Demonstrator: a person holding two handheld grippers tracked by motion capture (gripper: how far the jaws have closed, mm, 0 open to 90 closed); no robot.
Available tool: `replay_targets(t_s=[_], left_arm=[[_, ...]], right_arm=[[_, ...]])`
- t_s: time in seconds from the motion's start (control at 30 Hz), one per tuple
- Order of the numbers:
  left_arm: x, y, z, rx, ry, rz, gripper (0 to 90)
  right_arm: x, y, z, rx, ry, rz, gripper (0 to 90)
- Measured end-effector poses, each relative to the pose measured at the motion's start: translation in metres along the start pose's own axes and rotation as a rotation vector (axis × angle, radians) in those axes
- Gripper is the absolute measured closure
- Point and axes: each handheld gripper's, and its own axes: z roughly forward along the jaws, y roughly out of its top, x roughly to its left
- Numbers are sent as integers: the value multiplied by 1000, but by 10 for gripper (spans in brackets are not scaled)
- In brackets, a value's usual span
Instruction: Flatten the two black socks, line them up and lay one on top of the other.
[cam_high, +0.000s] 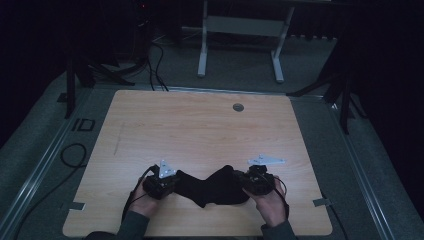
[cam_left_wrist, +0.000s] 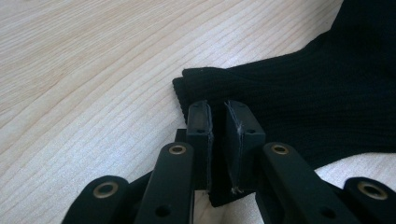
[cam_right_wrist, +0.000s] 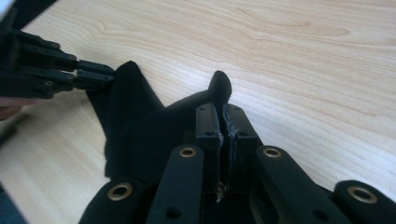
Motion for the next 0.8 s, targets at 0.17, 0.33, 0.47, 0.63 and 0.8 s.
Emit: replay_targets(t_s=[0.17,0.33,0.47,0.63,0.8], left_arm=[[0,0,0,0,-2,2,809],[1,-1,-1,2,-8,3,805],[0,-1,-1,1,-9,3,803],[0,-1,-1,3,-8,6,800],[0,-1,-1,3,-7,6,796]], right_arm=[[-5,-7,-18,-20,-21,17,856],[-13,-16,-25,-11,-30,34,854],[-21,-27,-17,35,-38,54,851],[-31,-40,-1,93,-70,53,844],[-32,-47,14,148,-104,23,836]])
